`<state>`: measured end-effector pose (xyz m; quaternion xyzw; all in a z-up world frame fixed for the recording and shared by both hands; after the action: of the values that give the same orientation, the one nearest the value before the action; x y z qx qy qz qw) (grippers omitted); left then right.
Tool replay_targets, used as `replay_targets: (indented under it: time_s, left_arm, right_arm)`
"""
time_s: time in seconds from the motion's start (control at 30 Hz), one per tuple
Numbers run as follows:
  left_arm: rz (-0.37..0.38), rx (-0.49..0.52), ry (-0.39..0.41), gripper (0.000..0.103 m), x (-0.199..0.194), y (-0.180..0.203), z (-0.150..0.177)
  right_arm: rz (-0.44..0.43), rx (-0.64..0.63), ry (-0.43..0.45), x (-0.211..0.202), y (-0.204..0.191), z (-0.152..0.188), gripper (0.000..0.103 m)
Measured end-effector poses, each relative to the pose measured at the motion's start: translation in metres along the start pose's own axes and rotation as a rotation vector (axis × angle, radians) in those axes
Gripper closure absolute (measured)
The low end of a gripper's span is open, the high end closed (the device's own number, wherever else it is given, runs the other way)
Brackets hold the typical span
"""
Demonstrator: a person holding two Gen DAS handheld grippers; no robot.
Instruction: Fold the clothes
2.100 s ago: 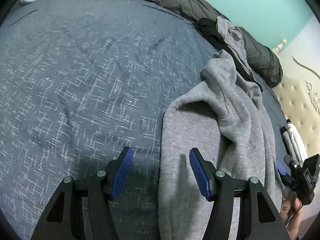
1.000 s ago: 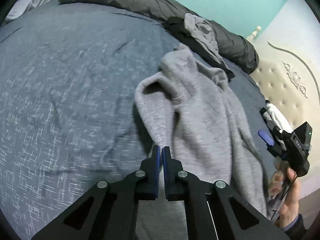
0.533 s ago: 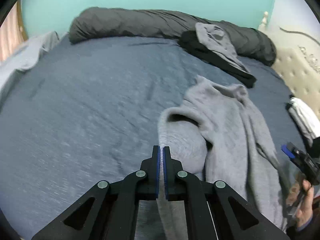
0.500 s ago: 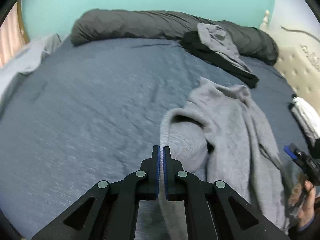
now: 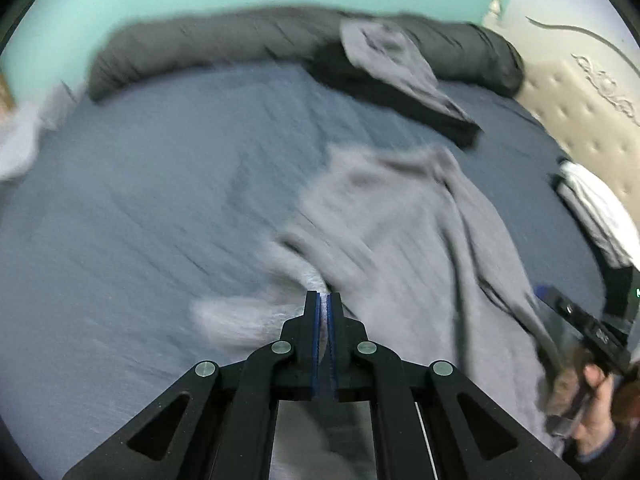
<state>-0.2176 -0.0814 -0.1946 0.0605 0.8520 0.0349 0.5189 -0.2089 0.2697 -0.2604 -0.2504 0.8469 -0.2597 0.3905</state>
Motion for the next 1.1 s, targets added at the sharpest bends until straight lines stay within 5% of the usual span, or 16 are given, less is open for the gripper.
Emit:
replay_targets:
  time_s: [0.17,0.23,0.3,0.53,0.63,0.73,1.0,1.07,1.1]
  left_arm:
    - [0.099,-0.037,-0.079,0.093,0.039,0.008,0.039]
    - [0.132,-0.058,-0.073,0.069,0.039,0.006,0.051]
    - [0.119,-0.093,-0.023,0.060,0.024,-0.008,0.061]
    - [0.040,-0.266,0.078,0.059,-0.013,-0.075,0.085]
    - [0.017,-0.314,0.044,0.059,-0.005,-0.098,0.098]
    - [0.064,-0.316,-0.042,0.055,0.015,-0.101,0.113]
    - [0.157,-0.358,-0.079,0.049,0.042,-0.101,0.130]
    - [0.168,-0.337,-0.082,0.053,0.044,-0.097,0.130]
    - [0.176,-0.323,-0.083,0.066,0.044,-0.093,0.129]
  right_arm:
    - [0.007,-0.001,-0.002,0.002,0.004,0.000,0.038]
    - [0.008,0.004,0.000,0.000,0.007,0.000,0.038]
    - [0.008,0.007,0.005,-0.001,0.008,-0.001,0.038]
    - [0.001,0.013,0.003,0.000,0.008,-0.001,0.038]
    - [0.001,0.016,0.002,0.001,0.007,0.000,0.038]
    - [0.002,0.016,-0.001,0.003,0.007,0.000,0.038]
    - [0.007,0.011,-0.011,0.010,0.004,0.002,0.038]
    - [0.006,0.014,-0.012,0.011,0.004,0.002,0.038]
    - [0.005,0.014,-0.013,0.012,0.004,0.002,0.038]
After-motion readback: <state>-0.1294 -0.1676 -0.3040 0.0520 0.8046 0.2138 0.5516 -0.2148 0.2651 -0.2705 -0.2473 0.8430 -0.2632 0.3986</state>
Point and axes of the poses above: each gripper's, at about its wrist camera, not at the fingertips, and x roughly the way its jaws point, y to its right, z to its underside, the point moved 1 cm from there along x, roughly the way its jaws point, and after that the axes turned 4 degrees about -y, right-handed, at the moved point
